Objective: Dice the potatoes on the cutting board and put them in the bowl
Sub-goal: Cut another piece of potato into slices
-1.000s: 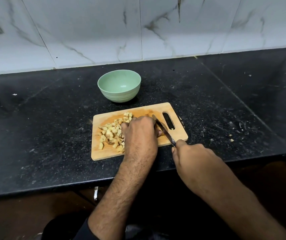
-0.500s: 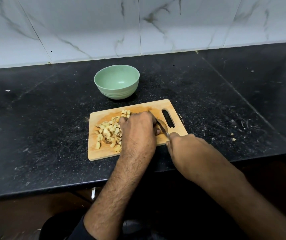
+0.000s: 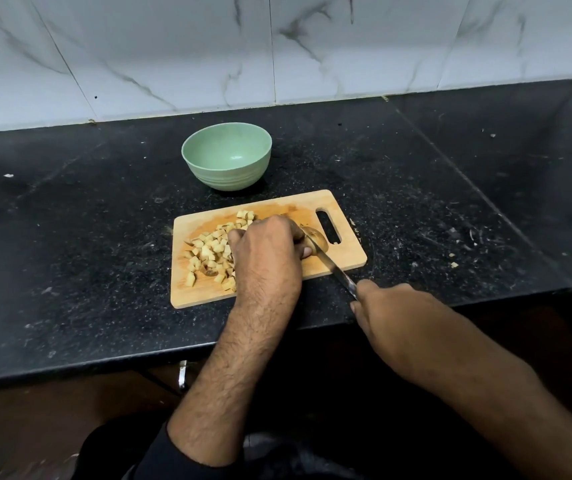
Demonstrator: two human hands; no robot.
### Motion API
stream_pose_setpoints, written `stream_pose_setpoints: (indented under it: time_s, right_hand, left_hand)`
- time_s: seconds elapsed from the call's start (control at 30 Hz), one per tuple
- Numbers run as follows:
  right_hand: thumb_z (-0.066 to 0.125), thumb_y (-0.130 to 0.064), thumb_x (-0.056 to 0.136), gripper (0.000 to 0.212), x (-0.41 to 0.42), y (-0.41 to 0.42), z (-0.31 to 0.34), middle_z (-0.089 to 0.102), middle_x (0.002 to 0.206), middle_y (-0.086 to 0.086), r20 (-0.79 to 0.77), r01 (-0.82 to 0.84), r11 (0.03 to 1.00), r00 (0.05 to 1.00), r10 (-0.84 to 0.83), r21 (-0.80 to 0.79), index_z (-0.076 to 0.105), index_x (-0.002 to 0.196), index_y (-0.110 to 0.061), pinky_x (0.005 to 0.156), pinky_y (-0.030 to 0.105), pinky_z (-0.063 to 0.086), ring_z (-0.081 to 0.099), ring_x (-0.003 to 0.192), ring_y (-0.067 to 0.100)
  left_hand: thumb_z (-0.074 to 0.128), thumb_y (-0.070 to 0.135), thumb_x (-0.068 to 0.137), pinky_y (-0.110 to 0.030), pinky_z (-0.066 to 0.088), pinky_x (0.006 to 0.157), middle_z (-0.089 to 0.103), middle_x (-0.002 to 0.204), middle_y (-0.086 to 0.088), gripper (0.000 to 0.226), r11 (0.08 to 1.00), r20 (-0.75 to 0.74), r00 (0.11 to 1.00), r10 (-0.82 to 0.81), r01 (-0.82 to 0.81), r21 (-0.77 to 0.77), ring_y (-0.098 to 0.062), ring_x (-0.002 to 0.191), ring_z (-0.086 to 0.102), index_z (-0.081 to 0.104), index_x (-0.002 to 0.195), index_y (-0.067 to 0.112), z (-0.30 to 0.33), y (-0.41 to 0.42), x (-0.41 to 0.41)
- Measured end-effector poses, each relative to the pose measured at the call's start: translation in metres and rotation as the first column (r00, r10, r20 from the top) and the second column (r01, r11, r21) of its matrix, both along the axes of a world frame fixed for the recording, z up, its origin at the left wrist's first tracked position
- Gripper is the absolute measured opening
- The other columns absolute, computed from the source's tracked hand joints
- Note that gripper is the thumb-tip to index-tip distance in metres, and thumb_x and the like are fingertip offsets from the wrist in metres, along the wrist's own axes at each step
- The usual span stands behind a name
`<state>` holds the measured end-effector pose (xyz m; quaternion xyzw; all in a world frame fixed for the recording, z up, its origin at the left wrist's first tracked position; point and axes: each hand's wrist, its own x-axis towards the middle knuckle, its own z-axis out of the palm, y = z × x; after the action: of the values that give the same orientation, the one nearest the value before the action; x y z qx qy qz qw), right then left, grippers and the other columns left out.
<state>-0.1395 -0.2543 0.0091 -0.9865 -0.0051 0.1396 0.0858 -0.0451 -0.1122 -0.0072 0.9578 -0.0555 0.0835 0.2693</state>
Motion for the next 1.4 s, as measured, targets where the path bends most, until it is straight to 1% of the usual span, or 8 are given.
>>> stream_pose_setpoints:
  time_s: [0.27, 0.4, 0.53, 0.6, 0.93, 1.13, 1.3, 1.4]
  right_hand:
    - [0.027, -0.049, 0.106, 0.022, -0.03, -0.009, 0.011, 0.05, 0.075, -0.006, 0.02, 0.068, 0.997, 0.997, -0.068, 0.028, 0.036, 0.095, -0.032, 0.068, 0.034, 0.049, 0.046, 0.064, 0.011]
    - [0.026, -0.051, 0.104, 0.028, -0.027, 0.002, 0.023, 0.049, 0.071, -0.005, 0.15, 0.109, 0.993, 0.982, -0.115, 0.048, 0.037, 0.09, -0.03, 0.062, 0.033, 0.045, 0.045, 0.06, 0.009]
    - [0.024, -0.048, 0.106, 0.031, -0.006, 0.014, 0.016, 0.042, 0.07, -0.008, 0.191, 0.083, 0.997, 0.978, -0.081, -0.001, 0.048, 0.106, -0.027, 0.063, 0.034, 0.039, 0.04, 0.061, 0.014]
    - [0.024, -0.046, 0.107, 0.035, 0.0, 0.017, 0.01, 0.039, 0.071, -0.008, 0.161, 0.078, 0.997, 0.984, -0.072, -0.03, 0.05, 0.114, -0.025, 0.064, 0.034, 0.037, 0.044, 0.069, 0.018]
    - [0.026, -0.04, 0.108, 0.031, 0.009, 0.024, 0.005, 0.034, 0.07, -0.004, 0.13, 0.066, 0.997, 0.99, -0.06, -0.041, 0.047, 0.119, -0.02, 0.067, 0.034, 0.039, 0.046, 0.077, 0.024]
    - [0.031, -0.031, 0.108, 0.024, 0.024, 0.025, 0.001, 0.034, 0.071, -0.004, 0.115, 0.048, 0.997, 0.993, -0.04, -0.067, 0.047, 0.12, -0.018, 0.065, 0.035, 0.038, 0.046, 0.075, 0.024]
    - [0.036, -0.023, 0.105, 0.019, 0.043, 0.032, -0.008, 0.035, 0.073, 0.0, 0.131, 0.052, 0.992, 0.991, -0.036, -0.119, 0.048, 0.119, -0.016, 0.065, 0.038, 0.04, 0.056, 0.083, 0.029]
    - [0.034, -0.025, 0.106, 0.022, 0.044, 0.03, -0.009, 0.04, 0.079, 0.001, 0.112, 0.049, 0.992, 0.993, -0.036, -0.119, 0.047, 0.122, -0.018, 0.066, 0.039, 0.04, 0.051, 0.081, 0.028]
  left_hand:
    - [0.072, 0.035, 0.089, -0.038, 0.03, 0.1, 0.072, 0.104, 0.005, 0.019, 1.0, -0.01, 1.0, 0.0, 0.0, 0.012, -0.011, 0.087, 0.035, 0.075, 0.107, 0.026, 0.0, -0.001, -0.001]
    - [0.073, 0.036, 0.089, -0.037, 0.033, 0.098, 0.072, 0.096, 0.005, 0.015, 1.0, 0.023, 1.0, 0.008, -0.008, 0.025, -0.012, 0.081, 0.038, 0.076, 0.098, 0.025, 0.0, -0.001, 0.0]
    - [0.075, 0.034, 0.086, -0.041, 0.044, 0.099, 0.072, 0.083, 0.003, 0.01, 0.999, 0.045, 0.999, 0.006, -0.008, 0.049, -0.017, 0.08, 0.056, 0.077, 0.09, 0.025, 0.0, -0.002, 0.002]
    - [0.076, 0.033, 0.086, -0.041, 0.045, 0.097, 0.07, 0.077, 0.003, 0.007, 0.998, 0.064, 0.998, -0.004, 0.0, 0.068, -0.016, 0.074, 0.052, 0.077, 0.088, 0.026, 0.0, -0.003, 0.001]
    - [0.074, 0.031, 0.088, -0.04, 0.045, 0.097, 0.071, 0.083, 0.003, 0.009, 0.989, 0.07, 0.997, -0.043, 0.033, 0.147, -0.018, 0.078, 0.055, 0.076, 0.093, 0.024, -0.003, -0.001, 0.007]
    - [0.07, 0.031, 0.091, -0.038, 0.037, 0.095, 0.07, 0.086, 0.005, 0.009, 0.986, 0.057, 0.998, -0.036, 0.026, 0.162, -0.013, 0.077, 0.043, 0.075, 0.096, 0.027, -0.005, 0.001, 0.009]
    - [0.067, 0.032, 0.092, -0.037, 0.032, 0.091, 0.064, 0.08, 0.007, 0.009, 0.987, 0.068, 0.998, 0.011, -0.022, 0.159, -0.015, 0.077, 0.048, 0.072, 0.094, 0.025, -0.006, -0.001, 0.006]
    - [0.066, 0.031, 0.093, -0.038, 0.033, 0.092, 0.057, 0.076, 0.008, 0.008, 0.986, 0.063, 0.998, 0.03, -0.039, 0.159, -0.016, 0.075, 0.048, 0.071, 0.091, 0.025, -0.006, -0.004, 0.004]
